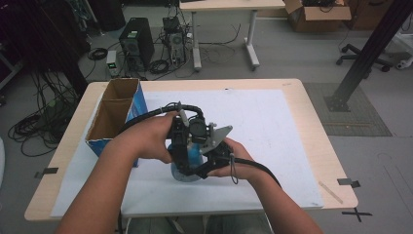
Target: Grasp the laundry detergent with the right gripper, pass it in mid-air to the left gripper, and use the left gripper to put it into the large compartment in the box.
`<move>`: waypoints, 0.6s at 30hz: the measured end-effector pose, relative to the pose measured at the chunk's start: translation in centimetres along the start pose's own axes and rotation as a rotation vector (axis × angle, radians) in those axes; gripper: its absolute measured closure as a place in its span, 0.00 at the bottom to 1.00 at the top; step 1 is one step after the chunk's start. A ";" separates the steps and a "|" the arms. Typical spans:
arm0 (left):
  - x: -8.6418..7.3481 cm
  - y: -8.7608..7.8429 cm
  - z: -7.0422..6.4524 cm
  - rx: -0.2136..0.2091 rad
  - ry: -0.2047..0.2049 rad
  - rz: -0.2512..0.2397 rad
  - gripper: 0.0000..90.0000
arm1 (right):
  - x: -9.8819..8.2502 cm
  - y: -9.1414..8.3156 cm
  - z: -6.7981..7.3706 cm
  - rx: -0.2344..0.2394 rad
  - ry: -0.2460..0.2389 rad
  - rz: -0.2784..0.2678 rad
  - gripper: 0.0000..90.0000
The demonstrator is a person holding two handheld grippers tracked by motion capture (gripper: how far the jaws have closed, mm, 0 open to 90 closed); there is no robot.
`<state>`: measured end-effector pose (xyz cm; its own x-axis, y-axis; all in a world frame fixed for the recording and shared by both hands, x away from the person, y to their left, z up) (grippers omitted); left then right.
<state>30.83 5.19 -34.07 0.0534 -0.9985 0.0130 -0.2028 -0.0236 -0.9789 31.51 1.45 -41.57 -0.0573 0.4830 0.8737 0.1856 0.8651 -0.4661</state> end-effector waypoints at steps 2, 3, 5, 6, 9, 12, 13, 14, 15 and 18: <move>0.0 0.0 0.0 0.000 -0.001 0.000 0.27 | 0.0 0.0 -0.1 -0.006 -0.010 0.000 0.50; 0.0 0.0 0.0 0.002 0.000 0.000 0.28 | 0.0 0.0 -0.1 -0.007 -0.007 -0.002 0.50; 0.0 -0.1 0.0 -0.001 0.001 -0.001 0.31 | 0.0 0.0 -0.2 -0.009 -0.007 -0.002 0.50; 0.0 -0.2 0.0 0.003 0.000 -0.001 0.32 | 0.0 0.0 -0.2 -0.008 -0.007 -0.003 0.50; 0.0 -0.1 0.0 0.001 0.004 0.003 0.35 | 0.0 0.0 -0.2 -0.010 -0.008 -0.004 0.50; 0.0 -0.1 0.0 0.009 0.008 0.005 0.41 | 0.1 -0.1 -0.1 -0.005 0.004 -0.012 0.50; 0.0 -0.1 0.1 0.017 0.011 0.007 0.42 | 0.2 -0.1 0.0 -0.006 0.003 -0.013 0.50; 0.0 -0.1 0.1 0.026 0.013 0.007 0.43 | 0.1 -0.1 -0.1 -0.010 -0.003 -0.011 0.50; 0.0 -0.1 0.1 0.029 0.013 0.007 0.44 | 0.2 -0.2 0.0 -0.003 0.006 -0.015 0.50; 0.1 -0.2 0.1 0.042 0.012 0.004 0.44 | 0.2 -0.2 0.0 -0.008 0.005 -0.014 0.50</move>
<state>30.95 5.14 -33.94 0.0408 -0.9991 0.0111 -0.1621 -0.0176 -0.9866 31.48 1.36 -41.28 -0.0554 0.4707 0.8806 0.1928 0.8704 -0.4531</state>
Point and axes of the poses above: each handheld gripper's, and its own axes: y roughly forward along the jaws, x roughly out of its top, z roughly to its left, the point moved 8 cm from there along y, roughly forward along the jaws, and after that the axes turned 12 degrees about -x, right-handed, at the moved point
